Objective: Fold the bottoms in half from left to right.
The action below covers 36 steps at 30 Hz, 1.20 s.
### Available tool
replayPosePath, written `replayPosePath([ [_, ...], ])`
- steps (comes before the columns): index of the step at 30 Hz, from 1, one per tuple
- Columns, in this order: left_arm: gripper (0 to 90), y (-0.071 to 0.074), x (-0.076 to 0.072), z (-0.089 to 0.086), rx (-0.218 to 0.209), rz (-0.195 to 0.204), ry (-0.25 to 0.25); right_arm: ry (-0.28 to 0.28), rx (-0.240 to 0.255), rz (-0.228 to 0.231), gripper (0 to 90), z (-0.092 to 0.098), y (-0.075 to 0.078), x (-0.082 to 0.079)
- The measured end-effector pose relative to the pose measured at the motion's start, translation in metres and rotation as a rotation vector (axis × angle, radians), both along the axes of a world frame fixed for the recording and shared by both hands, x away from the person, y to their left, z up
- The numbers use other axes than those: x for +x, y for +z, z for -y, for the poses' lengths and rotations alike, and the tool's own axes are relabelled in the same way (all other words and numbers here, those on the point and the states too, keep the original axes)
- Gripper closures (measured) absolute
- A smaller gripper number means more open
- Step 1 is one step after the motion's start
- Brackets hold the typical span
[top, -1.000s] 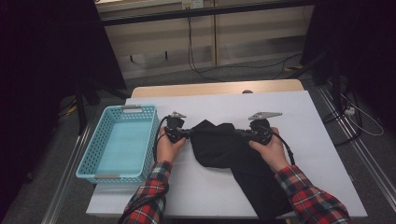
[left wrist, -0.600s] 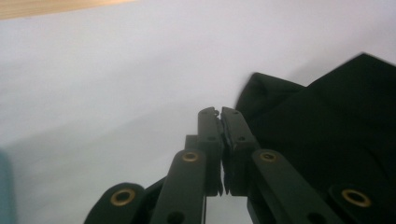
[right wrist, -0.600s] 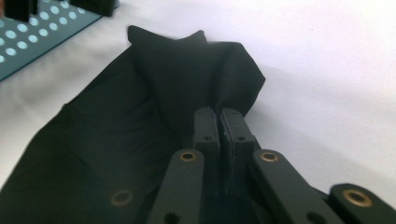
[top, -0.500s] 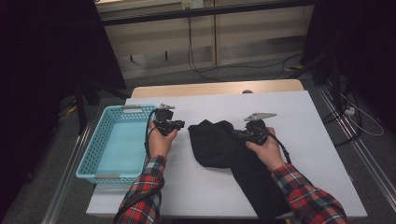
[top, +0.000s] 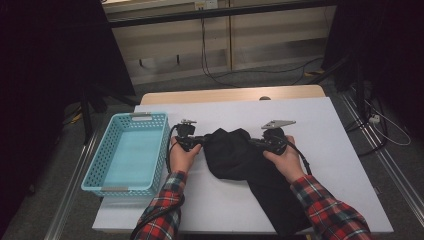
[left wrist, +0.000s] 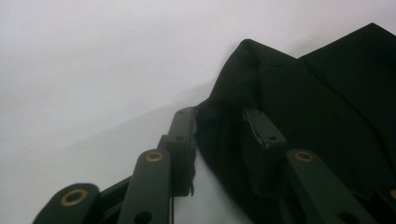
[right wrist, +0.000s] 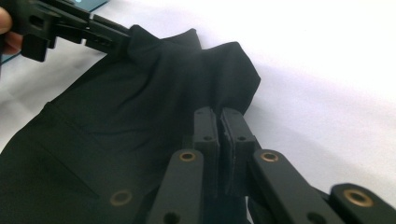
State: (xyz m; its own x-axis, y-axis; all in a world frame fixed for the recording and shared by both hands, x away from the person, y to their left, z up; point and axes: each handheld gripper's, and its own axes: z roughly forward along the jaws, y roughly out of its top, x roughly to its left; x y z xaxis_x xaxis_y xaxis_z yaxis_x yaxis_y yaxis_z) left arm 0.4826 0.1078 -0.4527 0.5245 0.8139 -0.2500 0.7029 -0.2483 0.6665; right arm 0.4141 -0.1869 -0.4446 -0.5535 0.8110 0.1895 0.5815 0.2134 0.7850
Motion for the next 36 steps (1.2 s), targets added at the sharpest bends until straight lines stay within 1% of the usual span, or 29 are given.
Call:
replayPosePath([
  [1, 66.8, -0.001, 0.001, 0.002, -0.026, -0.018, -0.006, 0.0, 0.001, 0.001, 86.1, -0.001, 0.0, 0.0],
  [2, 66.0, 0.0, 0.0, 0.003, -0.023, -0.018, -0.005, 0.003, 0.003, -0.002, 86.1, -0.001, 0.0, 0.0],
  [4, 66.7, -0.001, 0.0, 0.005, -0.034, -0.027, -0.007, 0.007, -0.002, 0.0, 86.1, -0.003, 0.0, 0.001],
  [5, 70.8, 0.0, 0.0, 0.005, -0.024, -0.025, -0.012, 0.01, -0.003, -0.001, 86.1, -0.004, -0.001, 0.0],
  [6, 79.6, 0.0, -0.001, 0.004, -0.031, -0.029, -0.009, 0.011, -0.003, -0.001, 86.1, -0.005, -0.001, 0.0],
  [7, 86.1, 0.001, -0.001, 0.002, -0.047, -0.036, -0.007, 0.01, -0.005, 0.001, 86.1, -0.005, 0.0, 0.0],
  [9, 86.5, 0.004, -0.001, -0.004, -0.041, -0.023, -0.004, 0.012, -0.004, 0.007, 86.1, -0.005, 0.0, -0.001],
  [11, 86.9, 0.009, -0.001, -0.013, -0.071, -0.02, 0.025, 0.009, -0.001, 0.007, 86.1, -0.003, 0.001, -0.001],
  [12, 86.1, 0.012, -0.002, -0.016, -0.072, -0.009, 0.049, 0.008, 0.002, 0.007, 86.1, -0.002, 0.001, 0.0],
  [13, 84.7, 0.015, -0.003, -0.021, -0.052, 0.002, 0.058, 0.006, 0.001, 0.006, 86.1, -0.002, 0.001, 0.0],
  [15, 84.8, 0.018, -0.004, -0.027, -0.054, -0.004, 0.083, 0.004, -0.007, 0.008, 86.0, -0.001, 0.001, 0.001],
  [16, 83.8, 0.02, -0.005, -0.028, -0.044, 0.001, 0.084, 0.003, -0.007, 0.01, 86.0, -0.001, 0.0, 0.001],
  [17, 82.8, 0.02, -0.006, -0.028, -0.042, 0.012, 0.085, 0.003, -0.009, 0.011, 86.0, -0.002, 0.0, 0.002],
  [18, 78.4, 0.02, -0.007, -0.027, -0.039, 0.015, 0.067, 0.002, -0.014, 0.009, 86.0, -0.003, -0.001, 0.002],
  [19, 69.5, 0.019, -0.007, -0.024, -0.041, 0.02, 0.06, 0.004, -0.016, 0.008, 86.0, -0.004, -0.002, 0.002],
  [20, 61.6, 0.018, -0.007, -0.021, -0.028, 0.023, 0.04, 0.005, -0.017, 0.007, 86.0, -0.005, -0.002, 0.003],
  [21, 61.0, 0.016, -0.008, -0.017, -0.033, 0.023, 0.027, 0.006, -0.018, 0.007, 86.0, -0.006, -0.002, 0.003],
  [23, 55.5, 0.012, -0.008, -0.01, -0.016, 0.034, -0.004, 0.008, -0.015, 0.008, 86.0, -0.007, -0.002, 0.003],
  [24, 54.1, 0.01, -0.009, -0.006, -0.018, 0.032, -0.011, 0.007, -0.016, 0.008, 86.0, -0.006, -0.002, 0.002],
  [25, 54.5, 0.008, -0.009, -0.002, -0.013, 0.04, -0.018, 0.008, -0.018, 0.008, 86.0, -0.006, -0.002, 0.002],
  [26, 56.1, 0.007, -0.01, 0.001, -0.003, 0.05, -0.033, 0.008, -0.017, 0.007, 86.0, -0.006, -0.002, 0.002],
  [27, 59.9, 0.007, -0.011, 0.004, 0.004, 0.049, -0.047, 0.008, -0.018, 0.007, 86.0, -0.005, -0.001, 0.003],
  [28, 61.3, 0.006, -0.011, 0.007, 0.004, 0.06, -0.048, 0.008, -0.021, 0.009, 86.0, -0.005, -0.001, 0.003],
  [29, 61.6, 0.006, -0.011, 0.009, 0.014, 0.062, -0.057, 0.008, -0.022, 0.009, 86.0, -0.004, -0.001, 0.003],
  [32, 68.1, 0.0, -0.01, 0.014, 0.037, 0.049, -0.07, 0.011, -0.023, 0.01, 86.0, -0.004, -0.001, 0.003],
  [33, 74.4, 0.0, -0.01, 0.014, 0.04, 0.051, -0.065, 0.013, -0.023, 0.009, 86.0, -0.004, -0.001, 0.003],
  [34, 82.0, 0.001, -0.01, 0.013, 0.045, 0.045, -0.063, 0.016, -0.023, 0.01, 86.0, -0.005, 0.0, 0.003],
  [35, 85.8, 0.002, -0.01, 0.012, 0.045, 0.036, -0.069, 0.016, -0.024, 0.011, 86.0, -0.005, 0.0, 0.002],
  [36, 86.3, 0.003, -0.01, 0.011, 0.049, 0.037, -0.071, 0.018, -0.024, 0.012, 86.0, -0.006, 0.0, 0.002],
])
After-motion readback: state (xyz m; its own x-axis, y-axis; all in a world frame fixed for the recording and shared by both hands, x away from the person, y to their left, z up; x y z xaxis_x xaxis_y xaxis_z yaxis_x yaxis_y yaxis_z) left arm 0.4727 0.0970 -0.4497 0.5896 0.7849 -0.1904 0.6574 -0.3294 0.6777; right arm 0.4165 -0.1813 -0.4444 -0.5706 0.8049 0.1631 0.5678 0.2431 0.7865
